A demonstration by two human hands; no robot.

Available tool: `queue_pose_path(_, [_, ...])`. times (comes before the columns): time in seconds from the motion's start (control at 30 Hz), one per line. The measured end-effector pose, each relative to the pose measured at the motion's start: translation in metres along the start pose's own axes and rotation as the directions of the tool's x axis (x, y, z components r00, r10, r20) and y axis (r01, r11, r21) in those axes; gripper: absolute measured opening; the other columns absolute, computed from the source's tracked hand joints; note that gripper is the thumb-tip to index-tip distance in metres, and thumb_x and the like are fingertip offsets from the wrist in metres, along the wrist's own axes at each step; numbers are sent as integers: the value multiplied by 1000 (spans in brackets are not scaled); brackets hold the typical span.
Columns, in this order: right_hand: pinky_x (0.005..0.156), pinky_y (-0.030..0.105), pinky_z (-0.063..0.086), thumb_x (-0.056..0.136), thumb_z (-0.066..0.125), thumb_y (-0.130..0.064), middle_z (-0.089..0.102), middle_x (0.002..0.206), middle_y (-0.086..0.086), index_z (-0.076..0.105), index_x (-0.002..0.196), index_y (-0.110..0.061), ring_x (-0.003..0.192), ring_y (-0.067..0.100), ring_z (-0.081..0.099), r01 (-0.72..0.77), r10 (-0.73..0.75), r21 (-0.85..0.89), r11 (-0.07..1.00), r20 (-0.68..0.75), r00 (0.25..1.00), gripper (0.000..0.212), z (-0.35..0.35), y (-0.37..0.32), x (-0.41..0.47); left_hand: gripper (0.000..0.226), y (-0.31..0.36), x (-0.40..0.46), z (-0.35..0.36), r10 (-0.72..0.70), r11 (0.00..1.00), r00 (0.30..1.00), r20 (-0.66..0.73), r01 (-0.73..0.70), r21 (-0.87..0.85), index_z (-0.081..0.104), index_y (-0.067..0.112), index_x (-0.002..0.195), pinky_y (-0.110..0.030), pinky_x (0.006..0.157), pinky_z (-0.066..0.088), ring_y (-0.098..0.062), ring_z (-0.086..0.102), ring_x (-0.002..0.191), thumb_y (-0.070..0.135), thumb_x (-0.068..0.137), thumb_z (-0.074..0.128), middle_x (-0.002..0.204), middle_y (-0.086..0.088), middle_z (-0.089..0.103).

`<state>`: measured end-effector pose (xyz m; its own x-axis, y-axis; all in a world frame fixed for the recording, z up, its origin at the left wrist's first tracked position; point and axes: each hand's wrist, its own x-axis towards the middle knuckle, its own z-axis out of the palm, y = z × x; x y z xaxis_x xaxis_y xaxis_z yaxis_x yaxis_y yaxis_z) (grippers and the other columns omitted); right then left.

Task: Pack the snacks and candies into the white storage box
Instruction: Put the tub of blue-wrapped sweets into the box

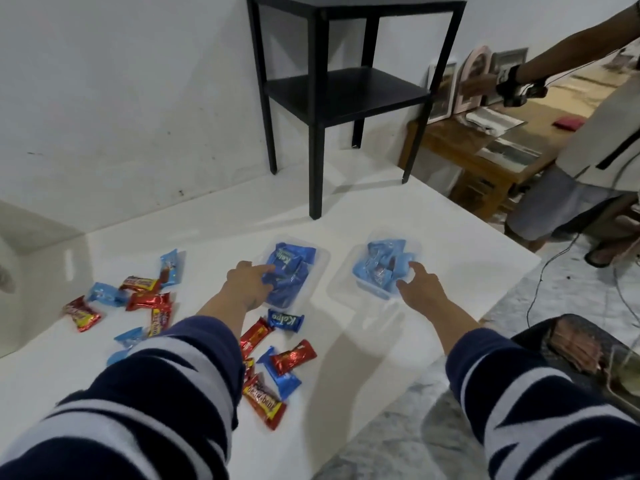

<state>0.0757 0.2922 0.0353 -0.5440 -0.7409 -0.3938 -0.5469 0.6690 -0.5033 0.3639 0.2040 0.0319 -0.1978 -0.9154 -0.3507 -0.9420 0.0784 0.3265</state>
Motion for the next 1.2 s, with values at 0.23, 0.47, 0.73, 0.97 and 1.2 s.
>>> queue_pose_path(0.23, [93, 49, 52, 94, 37, -2, 43, 140, 17, 30, 147, -31, 117, 39, 52, -98, 102, 355, 930, 9, 995, 60, 20, 3, 33, 50, -7, 35, 16, -51, 995, 999, -2, 51, -81, 43, 28, 142, -38, 99, 45, -32, 53, 116, 29, 94, 54, 140, -12, 43])
queue_pose_path(0.47, [69, 42, 57, 97, 43, 0, 48, 142, 10, 45, 142, -22, 115, 37, 58, -165, 173, 641, 749, 50, 984, 49, 10, -6, 38, 53, 17, 34, 29, -67, 991, 997, -31, 63, -118, 39, 33, 143, -34, 88, 49, -29, 58, 106, 41, 93, 54, 132, -11, 46])
queue_pose_path(0.73, [45, 37, 58, 98, 43, -8, 50, 135, 14, 52, 136, -22, 107, 45, 58, -110, 19, 676, 729, 141, 990, 42, -5, -50, 29, 51, 36, 28, 28, -49, 952, 999, -2, 46, -304, 24, 28, 150, -38, 100, 42, -33, 55, 117, 44, 102, 26, 138, -19, 50])
queue_pose_path(0.97, [52, 36, 58, 96, 38, 3, 50, 136, 12, 40, 145, -19, 107, 40, 61, -9, -139, 562, 827, 219, 966, 54, 23, -83, 0, 60, 44, 13, 7, -41, 866, 999, 19, 45, -499, 0, 34, 152, -40, 113, 26, -34, 36, 138, 55, 98, 13, 153, -12, 34])
queue_pose_path(1.2, [53, 28, 58, 88, 42, 12, 42, 147, 9, 40, 144, -25, 116, 34, 57, 54, -176, 455, 889, 231, 957, 67, 52, -93, -9, 65, 33, 12, 4, -9, 852, 998, 67, 43, -522, 0, 38, 151, -32, 81, 48, -22, 55, 104, 38, 100, 40, 145, -14, 43])
